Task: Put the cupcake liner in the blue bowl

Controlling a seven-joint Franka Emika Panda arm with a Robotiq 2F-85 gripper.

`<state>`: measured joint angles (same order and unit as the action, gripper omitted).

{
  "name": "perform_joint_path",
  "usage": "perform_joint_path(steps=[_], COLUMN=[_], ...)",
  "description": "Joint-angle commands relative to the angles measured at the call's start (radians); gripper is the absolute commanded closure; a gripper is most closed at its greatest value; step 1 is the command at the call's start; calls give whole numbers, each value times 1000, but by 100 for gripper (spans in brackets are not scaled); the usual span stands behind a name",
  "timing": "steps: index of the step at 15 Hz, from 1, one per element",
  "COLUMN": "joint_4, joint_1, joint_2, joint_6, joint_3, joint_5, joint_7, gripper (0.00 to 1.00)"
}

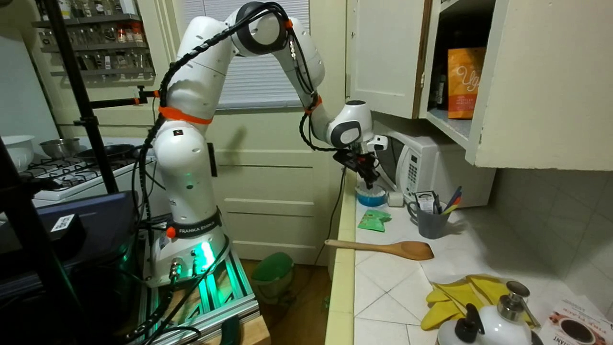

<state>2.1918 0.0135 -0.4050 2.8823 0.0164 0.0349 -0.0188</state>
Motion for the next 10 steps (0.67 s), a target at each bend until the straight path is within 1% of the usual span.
perform_joint_path(steps=[1,6,10], joint_4=[50,61,22], joint_1=[-37,-46,-52], joint_2=[46,40,-27], joint_6=[-39,-87,-78], joint_3=[-49,-63,-86], joint_5=[-47,-74,-86], joint_7=[39,43,76], gripper=[100,100,100])
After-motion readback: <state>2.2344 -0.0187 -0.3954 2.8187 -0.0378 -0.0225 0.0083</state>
